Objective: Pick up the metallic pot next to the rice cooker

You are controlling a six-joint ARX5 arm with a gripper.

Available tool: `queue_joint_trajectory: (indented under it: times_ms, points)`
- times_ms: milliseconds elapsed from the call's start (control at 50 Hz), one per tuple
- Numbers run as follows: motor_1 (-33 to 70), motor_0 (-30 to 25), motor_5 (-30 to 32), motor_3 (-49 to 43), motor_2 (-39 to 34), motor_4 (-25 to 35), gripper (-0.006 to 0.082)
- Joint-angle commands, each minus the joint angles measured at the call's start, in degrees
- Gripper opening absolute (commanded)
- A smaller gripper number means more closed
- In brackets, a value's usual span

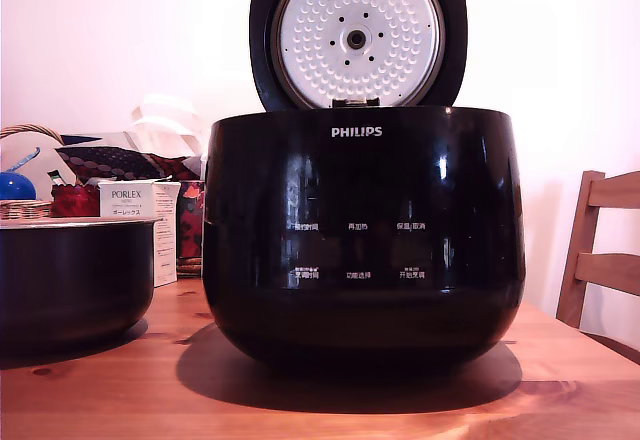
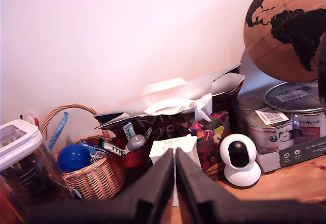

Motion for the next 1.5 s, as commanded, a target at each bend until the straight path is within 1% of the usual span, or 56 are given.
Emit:
queue_joint_trajectory:
  times_ms: [0, 560, 640, 840, 920, 960, 1000, 1020, 1100, 1120, 1160, 1180, 1220, 1240, 1260, 1300, 1320, 1340, 1360, 1400, 1420, 1460, 1480]
  points:
    - [-0.1, 0.2, 0.2, 0.5, -1.3, -0.1, -0.0021]
    - [-0.1, 0.6, 0.2, 1.3, -1.3, -0.4, -0.0021]
    - [-0.1, 1.0, -1.1, 1.9, -1.3, 0.1, -0.0021]
    - [-0.1, 2.7, -1.7, 2.0, -1.3, 3.7, -0.0021]
    - [-0.1, 3.6, -1.1, 1.4, -1.3, 6.9, -0.0021]
    - [-0.1, 4.0, 1.6, 1.0, -1.3, 9.0, -0.0021]
    - [-0.1, 4.2, 1.6, 0.3, -1.3, 10.8, -0.0021]
    - [-0.1, 4.3, 3.8, -0.2, -1.3, 11.7, -0.0021]
    - [-0.1, 4.4, 6.0, -2.1, -1.3, 14.6, -0.0022]
    - [-0.1, 4.4, 7.3, -2.6, -1.3, 16.1, -0.0022]
    - [-0.1, 4.4, 7.8, -3.7, -1.3, 17.8, -0.0022]
    - [-0.1, 4.4, 9.8, -4.3, -1.3, 18.9, -0.0022]
    - [-0.1, 4.4, 10.0, -5.4, -1.3, 20.6, -0.0022]
    - [-0.1, 4.4, 12.5, -6.1, -1.3, 21.4, -0.0022]
    - [-0.1, 4.4, 13.8, -6.6, -1.3, 22.2, -0.0022]
    - [-0.1, 4.4, 13.8, -8.0, -1.3, 23.8, -0.0022]
    - [-0.1, 4.4, 17.3, -8.6, -1.3, 24.3, -0.0022]
    - [-0.1, 4.4, 17.3, -9.3, -1.3, 24.5, -0.0022]
    - [-0.1, 4.4, 19.8, -10.1, -1.3, 25.6, -0.0022]
    - [-0.2, 4.4, 20.9, -11.7, -1.3, 26.1, -0.0022]
    - [-0.2, 4.4, 23.6, -12.7, -1.3, 27.1, -0.0022]
    - [-0.2, 4.4, 24.3, -15.2, -1.0, 27.9, -0.0022]
    - [-0.2, 4.4, 27.1, -16.5, -0.9, 28.2, -0.0022]
